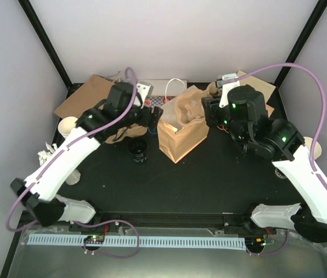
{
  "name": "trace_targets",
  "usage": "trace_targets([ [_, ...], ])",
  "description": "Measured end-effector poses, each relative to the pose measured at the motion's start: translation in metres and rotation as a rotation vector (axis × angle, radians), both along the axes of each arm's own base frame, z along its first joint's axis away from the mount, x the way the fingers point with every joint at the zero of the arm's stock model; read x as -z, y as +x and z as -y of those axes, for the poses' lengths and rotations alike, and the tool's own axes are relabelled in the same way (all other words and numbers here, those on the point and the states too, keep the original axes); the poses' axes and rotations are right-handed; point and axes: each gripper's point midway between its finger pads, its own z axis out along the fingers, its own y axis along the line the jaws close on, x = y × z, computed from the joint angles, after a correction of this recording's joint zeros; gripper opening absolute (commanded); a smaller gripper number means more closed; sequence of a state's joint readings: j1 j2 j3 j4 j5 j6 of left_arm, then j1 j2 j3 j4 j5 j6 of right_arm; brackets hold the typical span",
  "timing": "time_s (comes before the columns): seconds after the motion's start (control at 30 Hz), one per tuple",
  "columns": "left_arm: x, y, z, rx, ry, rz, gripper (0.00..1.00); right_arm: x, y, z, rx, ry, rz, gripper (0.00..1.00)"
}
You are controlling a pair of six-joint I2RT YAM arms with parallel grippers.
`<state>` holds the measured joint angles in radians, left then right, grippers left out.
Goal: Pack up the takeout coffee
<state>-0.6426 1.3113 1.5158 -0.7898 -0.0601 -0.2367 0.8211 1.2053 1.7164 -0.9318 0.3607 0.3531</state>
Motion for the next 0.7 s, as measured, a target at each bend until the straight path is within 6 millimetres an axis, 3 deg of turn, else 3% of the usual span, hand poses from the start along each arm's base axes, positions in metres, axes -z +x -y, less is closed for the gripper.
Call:
trace_targets([
  [0.3, 0.026, 0.054, 0.046, 0.076, 0.059, -0.015, 0.78, 0.009, 0.032, 0.025, 0.119, -0.092, 0.009, 0.38],
  [0.5, 0.038, 0.069, 0.061, 0.106, 0.081, -0.022, 0.66, -0.008, 0.036, 0.04, 0.19, -0.113, 0.068, 0.38],
  [0.7, 0.051, 0.073, 0.064, 0.113, 0.105, -0.04, 0.65, -0.017, 0.034, 0.048, 0.214, -0.098, 0.098, 0.39],
])
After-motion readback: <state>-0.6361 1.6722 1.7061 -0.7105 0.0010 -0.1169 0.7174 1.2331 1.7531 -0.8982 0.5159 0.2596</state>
